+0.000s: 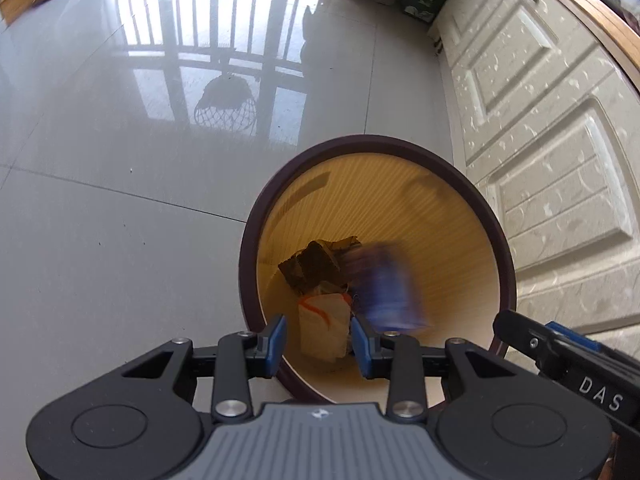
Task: Collect trash
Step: 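Open the right tool to drop the snack bag while the left tool drops the plastic bag, then move both open tools back toward the trash on the bench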
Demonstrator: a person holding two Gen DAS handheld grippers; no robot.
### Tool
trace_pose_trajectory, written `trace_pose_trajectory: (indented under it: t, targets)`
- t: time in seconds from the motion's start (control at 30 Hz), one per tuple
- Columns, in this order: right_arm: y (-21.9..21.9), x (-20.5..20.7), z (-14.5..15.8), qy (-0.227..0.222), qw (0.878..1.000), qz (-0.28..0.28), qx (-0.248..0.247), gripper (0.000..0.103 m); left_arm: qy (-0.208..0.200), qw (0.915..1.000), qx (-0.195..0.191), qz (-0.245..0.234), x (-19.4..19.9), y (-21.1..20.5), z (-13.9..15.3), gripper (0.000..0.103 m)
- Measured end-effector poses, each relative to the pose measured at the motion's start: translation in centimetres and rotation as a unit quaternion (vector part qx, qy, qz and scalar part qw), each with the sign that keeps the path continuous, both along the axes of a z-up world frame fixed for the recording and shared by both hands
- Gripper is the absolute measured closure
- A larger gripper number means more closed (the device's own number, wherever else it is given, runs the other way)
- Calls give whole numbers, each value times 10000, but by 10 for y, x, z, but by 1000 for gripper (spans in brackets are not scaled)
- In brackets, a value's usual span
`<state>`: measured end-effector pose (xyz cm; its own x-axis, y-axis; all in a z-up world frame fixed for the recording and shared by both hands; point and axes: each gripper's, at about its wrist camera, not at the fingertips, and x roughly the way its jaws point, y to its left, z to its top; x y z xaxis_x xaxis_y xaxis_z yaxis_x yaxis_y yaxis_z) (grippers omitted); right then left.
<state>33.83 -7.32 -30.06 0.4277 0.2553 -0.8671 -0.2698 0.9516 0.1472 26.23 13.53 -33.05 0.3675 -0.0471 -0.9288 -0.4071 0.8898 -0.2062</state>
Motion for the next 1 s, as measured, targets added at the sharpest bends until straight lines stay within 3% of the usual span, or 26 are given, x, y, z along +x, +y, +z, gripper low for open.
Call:
trace_pose_trajectory:
  t: [0.6, 0.9, 1.0]
  targets:
    - [-4, -3, 1, 359, 9993, 27, -80, 21, 45, 9984, 373, -419, -11, 3, 13, 63]
    - [-9, -13, 9, 377, 9990, 155, -192, 6, 10, 9968, 552, -573, -21, 10, 31, 45]
    - [-8, -19, 12, 353, 9987, 239, -289, 1, 14, 9963, 628, -583, -24, 13, 38, 34]
